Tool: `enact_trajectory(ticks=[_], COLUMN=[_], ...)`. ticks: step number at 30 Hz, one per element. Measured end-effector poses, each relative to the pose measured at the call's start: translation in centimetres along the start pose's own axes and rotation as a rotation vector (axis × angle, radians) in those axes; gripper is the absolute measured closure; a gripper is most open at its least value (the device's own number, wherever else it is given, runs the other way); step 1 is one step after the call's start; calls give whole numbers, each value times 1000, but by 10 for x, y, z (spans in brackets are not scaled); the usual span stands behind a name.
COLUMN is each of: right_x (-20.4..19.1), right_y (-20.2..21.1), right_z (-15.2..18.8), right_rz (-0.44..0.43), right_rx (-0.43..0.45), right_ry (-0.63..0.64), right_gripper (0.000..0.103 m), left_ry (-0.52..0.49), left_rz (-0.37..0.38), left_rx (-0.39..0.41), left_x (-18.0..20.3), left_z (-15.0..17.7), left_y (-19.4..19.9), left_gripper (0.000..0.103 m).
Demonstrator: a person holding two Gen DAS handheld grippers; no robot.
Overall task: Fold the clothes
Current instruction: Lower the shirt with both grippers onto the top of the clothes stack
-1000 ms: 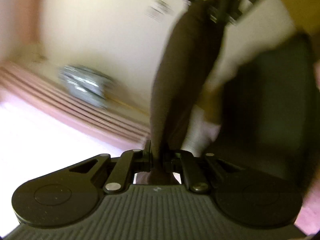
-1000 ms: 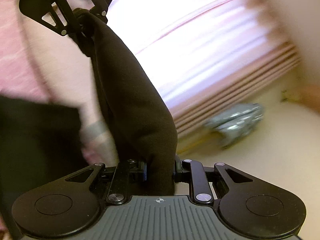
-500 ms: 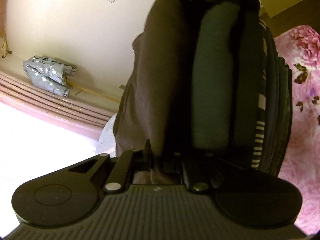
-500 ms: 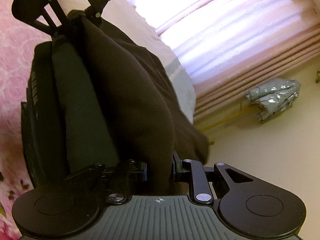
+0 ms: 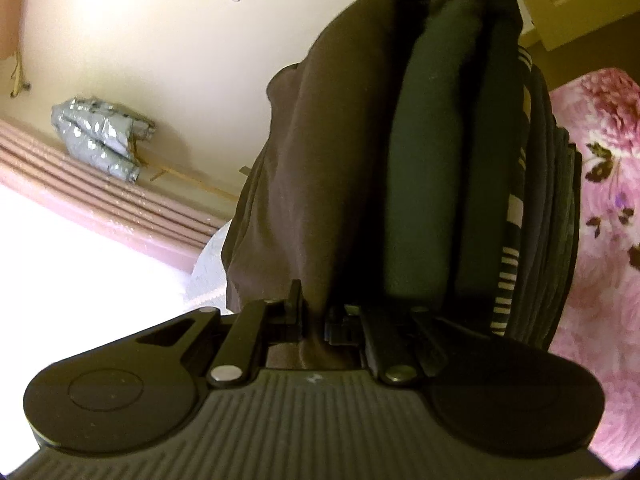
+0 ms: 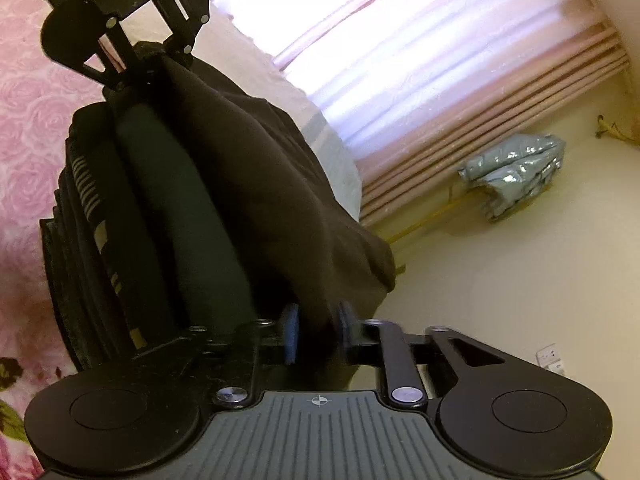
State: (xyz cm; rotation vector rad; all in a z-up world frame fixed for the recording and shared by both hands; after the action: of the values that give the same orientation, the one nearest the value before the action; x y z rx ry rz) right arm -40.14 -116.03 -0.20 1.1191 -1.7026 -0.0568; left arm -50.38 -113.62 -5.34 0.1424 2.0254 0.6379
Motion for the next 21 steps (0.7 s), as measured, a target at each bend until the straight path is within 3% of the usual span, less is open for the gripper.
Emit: enact_trajectory(ticks=[1, 5, 7, 10, 14, 16, 18, 19, 21], right_x=[-3, -20, -22, -20, -20, -20, -19, -18, -16], right_y=[5, 14, 3, -13, -36, -36, -33, -31, -27], right_z=[0, -1, 14, 8, 18, 23, 25, 26, 28], right_rz=[8, -4, -10, -27, -84, -82, -77, -75, -73], right_rx=[12, 24, 29, 25, -59, -66, -67, -67, -66], right_ry=[9, 38, 45, 67, 81, 69, 51, 38, 18], right_gripper=[24, 25, 25, 26, 70, 80, 84, 85, 87], left_ry=[13, 52, 45, 31, 10, -27, -61, -72, -79], left_rz=[4, 16, 17, 13, -8, -48, -71, -75, -83], left_rx=[-1, -4, -6, -9, -14, -27, -38, -44, -52], left_x=[-3, -9, -9, -8, -8, -4, 0, 1, 0], left_z=[0, 1, 2, 3, 4, 4, 5, 6, 6], left_y=[0, 1, 1, 0, -8, -11, -16, -19, -24], left_gripper=[97, 97, 97, 97, 96, 90, 82, 83, 94])
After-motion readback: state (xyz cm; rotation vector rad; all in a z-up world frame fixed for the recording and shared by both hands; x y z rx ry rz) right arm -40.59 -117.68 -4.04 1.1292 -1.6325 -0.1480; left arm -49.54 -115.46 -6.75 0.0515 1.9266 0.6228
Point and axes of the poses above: each gripper's, at about its wrist camera, not at the fingertips, and y roughly against the way its jaws point, x to its right, z to its underside, the point moved 7 cm from there along -y, roughly the way its jaws point, and after that the axes turned 3 degrees about -z, right-handed, at the moved point
